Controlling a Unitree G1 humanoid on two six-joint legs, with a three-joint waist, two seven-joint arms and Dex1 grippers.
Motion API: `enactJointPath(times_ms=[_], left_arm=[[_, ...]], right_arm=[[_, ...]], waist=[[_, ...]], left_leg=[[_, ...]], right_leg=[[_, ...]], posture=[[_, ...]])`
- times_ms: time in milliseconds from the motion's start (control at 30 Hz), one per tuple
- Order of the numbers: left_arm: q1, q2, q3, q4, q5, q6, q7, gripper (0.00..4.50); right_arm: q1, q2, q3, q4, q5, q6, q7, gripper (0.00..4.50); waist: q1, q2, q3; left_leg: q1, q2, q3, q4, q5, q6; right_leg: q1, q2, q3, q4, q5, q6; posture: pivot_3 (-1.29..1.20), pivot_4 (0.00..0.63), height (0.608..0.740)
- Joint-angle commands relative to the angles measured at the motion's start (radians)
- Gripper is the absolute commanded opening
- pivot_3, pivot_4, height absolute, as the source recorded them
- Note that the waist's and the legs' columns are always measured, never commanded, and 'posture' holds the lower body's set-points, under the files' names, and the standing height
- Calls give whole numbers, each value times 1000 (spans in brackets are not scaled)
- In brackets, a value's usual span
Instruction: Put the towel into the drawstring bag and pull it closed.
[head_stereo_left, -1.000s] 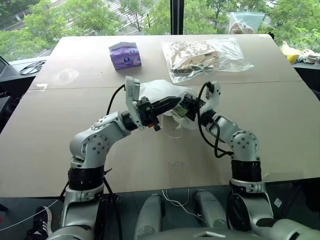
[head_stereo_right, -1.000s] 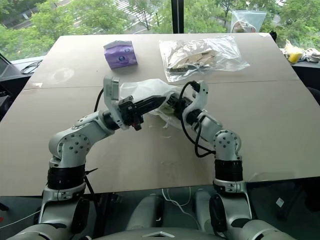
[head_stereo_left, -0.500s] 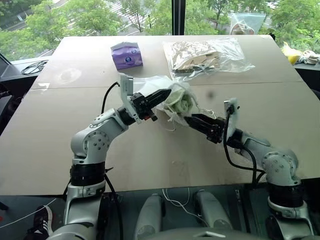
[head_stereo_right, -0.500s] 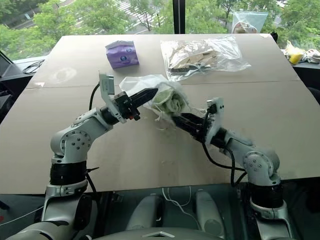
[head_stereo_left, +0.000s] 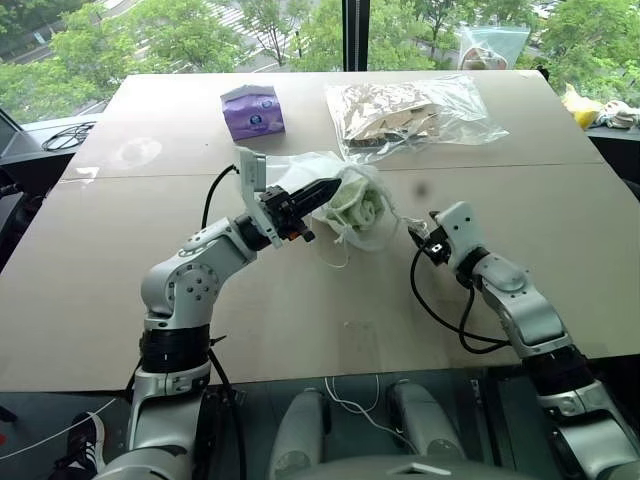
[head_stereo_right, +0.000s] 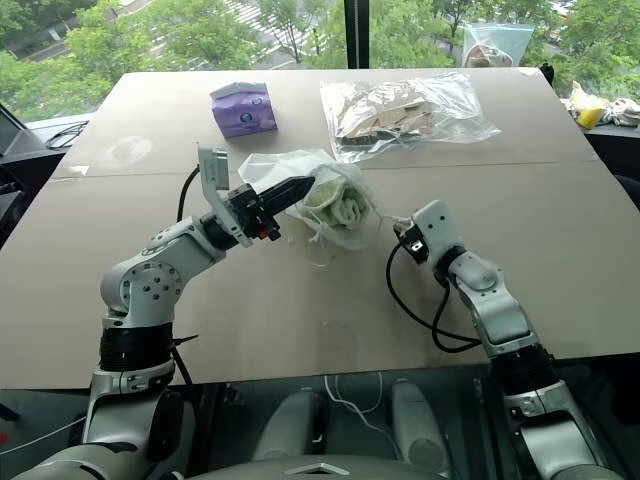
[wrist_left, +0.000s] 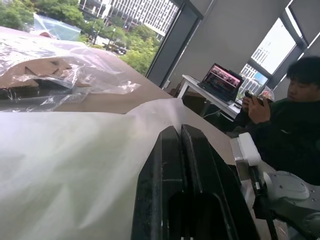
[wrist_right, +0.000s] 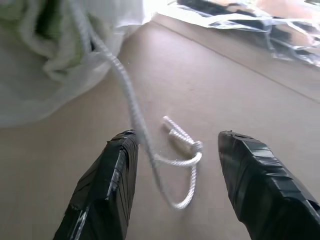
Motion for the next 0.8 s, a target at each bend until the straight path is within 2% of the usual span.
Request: enactJointPath(times_ms=[33,67,100,167,200,467,567,667,800], left_arm=[[3,7,27,-25,-2,-16,3,0],[4,7,29,-23,-2,-16,4,0],[6,8,30,-22,-1,-17,4,0],[8,10,28,-21,3,-19,0,0],[10,11,27,-21,4,-20,-1,0],[26,21,34,-30,-10,-11,-28,0],[49,24,57,-63,-11,-11,12,742],[63,45,100,-88,-44,-1,18,1922],[103,125,177,-112,-137,66,-17,1922]], right_arm=[[-20,27,-64,4,-12,-73,-29,2180],[-17,36,-68,5,-10,-76,-24,1861],[-13,42,-71,4,-10,-76,-22,1154],[-8,45,-65,6,-23,-83,-11,555],[-6,48,-65,6,-26,-83,-9,60],[-6,77,-80,-4,-23,-45,-3,60],[-2,81,-86,-20,-20,-21,2,0],[1,87,-97,-29,-16,-4,0,0],[1,91,-96,-31,-20,7,2,0]], waist=[[1,0,0],[3,0,0],[3,0,0],[4,0,0],[5,0,0],[4,0,0],[3,0,0],[6,0,0],[3,0,0]], left_leg=[[0,0,0,0,0,0],[0,0,0,0,0,0],[0,0,0,0,0,0],[0,0,0,0,0,0],[0,0,0,0,0,0],[0,0,0,0,0,0],[0,0,0,0,0,0],[0,0,0,0,0,0],[0,0,0,0,0,0]], right_leg=[[0,0,0,0,1,-1],[0,0,0,0,1,-1],[0,0,0,0,1,-2],[0,0,0,0,1,-2],[0,0,0,0,1,-2],[0,0,0,0,1,-2],[0,0,0,0,1,-2],[0,0,0,0,1,-2],[0,0,0,0,1,-2]], posture=[[0,150,740],[0,150,740],[0,150,740],[0,150,740],[0,150,740],[0,150,740],[0,150,740],[0,150,740],[0,150,740]])
